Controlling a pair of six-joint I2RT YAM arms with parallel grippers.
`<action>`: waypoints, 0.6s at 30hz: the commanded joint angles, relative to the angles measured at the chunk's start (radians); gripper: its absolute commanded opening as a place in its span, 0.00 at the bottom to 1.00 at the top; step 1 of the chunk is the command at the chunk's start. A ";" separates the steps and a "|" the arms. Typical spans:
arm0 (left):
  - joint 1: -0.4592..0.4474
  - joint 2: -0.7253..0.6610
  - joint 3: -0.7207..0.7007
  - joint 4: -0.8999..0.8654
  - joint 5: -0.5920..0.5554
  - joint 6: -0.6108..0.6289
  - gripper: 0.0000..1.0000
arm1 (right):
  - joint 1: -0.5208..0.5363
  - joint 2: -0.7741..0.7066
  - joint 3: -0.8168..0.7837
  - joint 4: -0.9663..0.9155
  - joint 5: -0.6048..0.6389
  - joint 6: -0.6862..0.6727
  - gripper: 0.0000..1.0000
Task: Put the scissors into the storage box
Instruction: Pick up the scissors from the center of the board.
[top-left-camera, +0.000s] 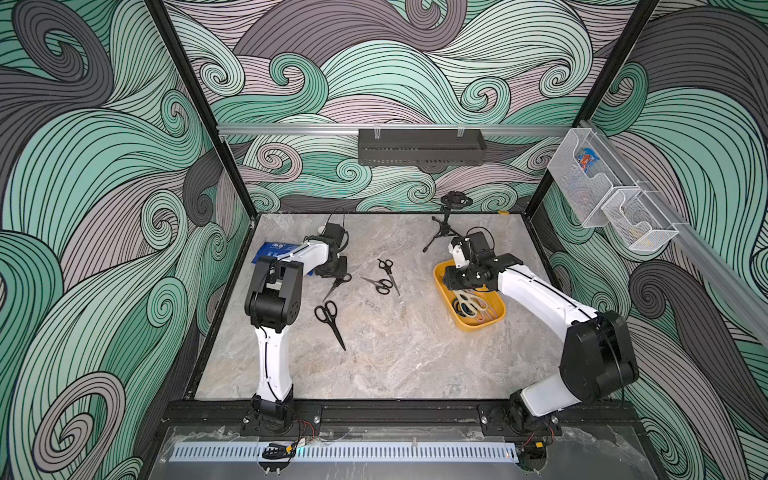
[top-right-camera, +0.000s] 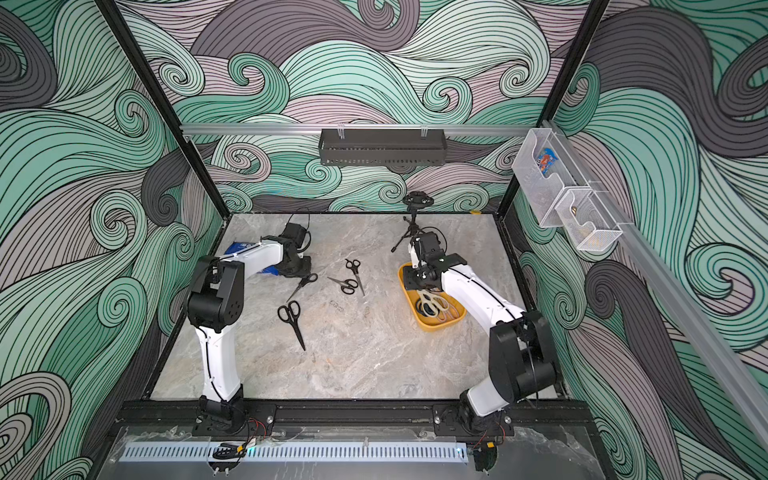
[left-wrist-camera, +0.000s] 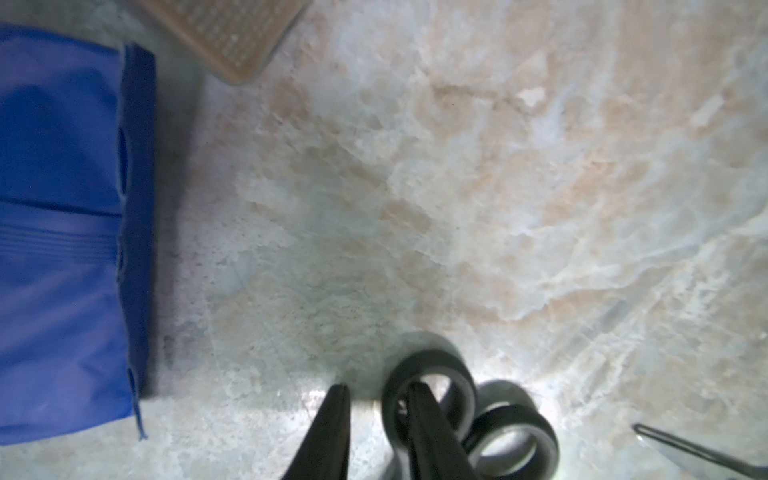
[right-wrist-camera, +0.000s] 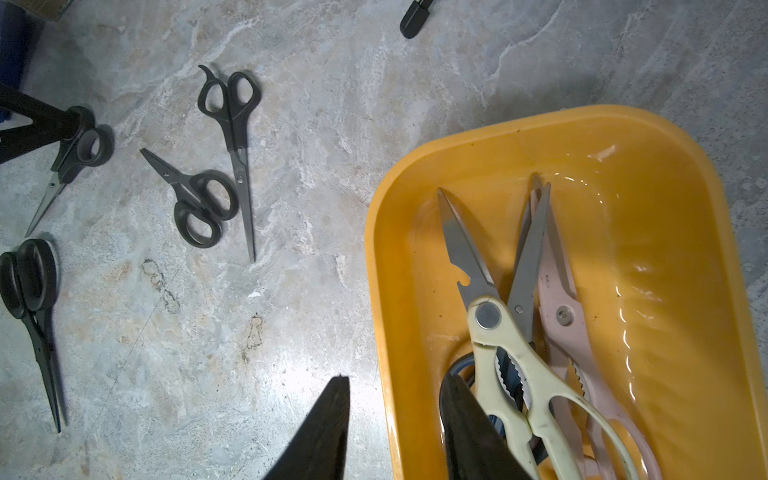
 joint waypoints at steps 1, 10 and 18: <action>0.005 0.049 0.009 -0.034 0.002 0.004 0.20 | 0.005 0.009 -0.015 0.014 0.010 -0.006 0.41; 0.005 0.074 0.032 -0.040 0.033 0.001 0.00 | 0.006 -0.002 -0.016 0.019 0.001 -0.010 0.40; 0.011 0.043 0.061 -0.040 0.085 -0.011 0.00 | 0.005 -0.021 -0.009 0.027 -0.017 -0.003 0.40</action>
